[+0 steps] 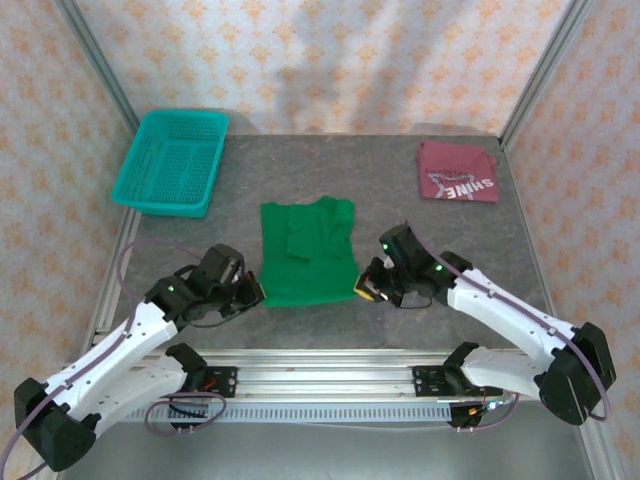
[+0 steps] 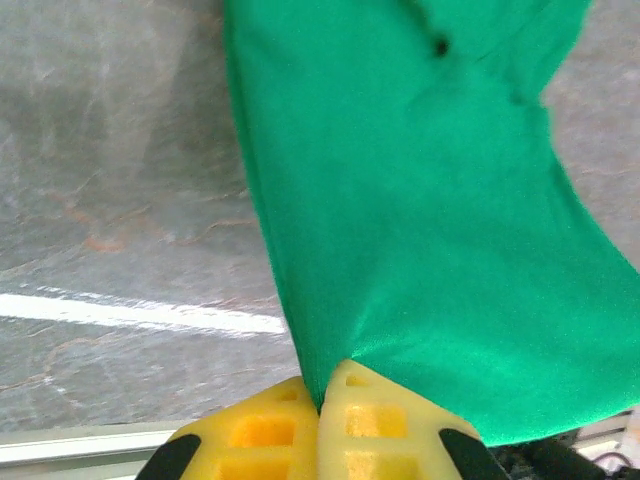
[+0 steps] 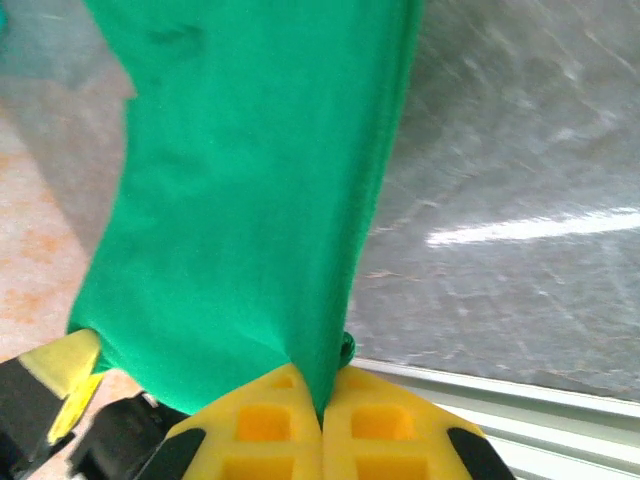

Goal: Fold and stack the t-shirts

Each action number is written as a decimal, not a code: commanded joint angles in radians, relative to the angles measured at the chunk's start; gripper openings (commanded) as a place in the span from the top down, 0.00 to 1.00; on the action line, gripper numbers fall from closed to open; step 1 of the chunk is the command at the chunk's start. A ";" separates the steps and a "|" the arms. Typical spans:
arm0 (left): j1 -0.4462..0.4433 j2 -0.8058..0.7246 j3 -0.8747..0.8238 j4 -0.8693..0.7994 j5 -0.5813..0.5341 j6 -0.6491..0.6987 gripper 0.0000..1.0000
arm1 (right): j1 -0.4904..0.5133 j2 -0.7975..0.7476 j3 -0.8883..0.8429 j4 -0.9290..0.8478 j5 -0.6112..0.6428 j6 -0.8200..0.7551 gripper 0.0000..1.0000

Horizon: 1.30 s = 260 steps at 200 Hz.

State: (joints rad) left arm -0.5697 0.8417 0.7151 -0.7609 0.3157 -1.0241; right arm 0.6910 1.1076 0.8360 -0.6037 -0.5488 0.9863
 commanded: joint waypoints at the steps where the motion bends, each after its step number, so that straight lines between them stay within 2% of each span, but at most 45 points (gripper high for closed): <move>1: 0.007 0.050 0.109 -0.037 -0.055 0.029 1.00 | -0.013 0.042 0.113 -0.091 0.065 -0.039 1.00; 70: 0.211 0.257 0.267 0.023 0.067 0.132 1.00 | -0.155 0.305 0.399 -0.155 0.009 -0.216 1.00; 108: 0.288 0.403 0.365 0.034 0.124 0.199 1.00 | -0.221 0.461 0.541 -0.181 -0.032 -0.290 1.00; 191: 0.390 0.675 0.523 0.053 0.159 0.295 1.00 | -0.303 0.740 0.771 -0.239 -0.059 -0.376 1.00; 260: 0.454 0.922 0.655 0.079 0.180 0.357 1.00 | -0.356 0.967 0.923 -0.223 -0.041 -0.363 0.98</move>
State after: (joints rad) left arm -0.1444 1.6905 1.3025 -0.6922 0.5060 -0.7151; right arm 0.3691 1.9984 1.6882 -0.8097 -0.6292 0.6262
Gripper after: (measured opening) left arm 0.037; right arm 0.042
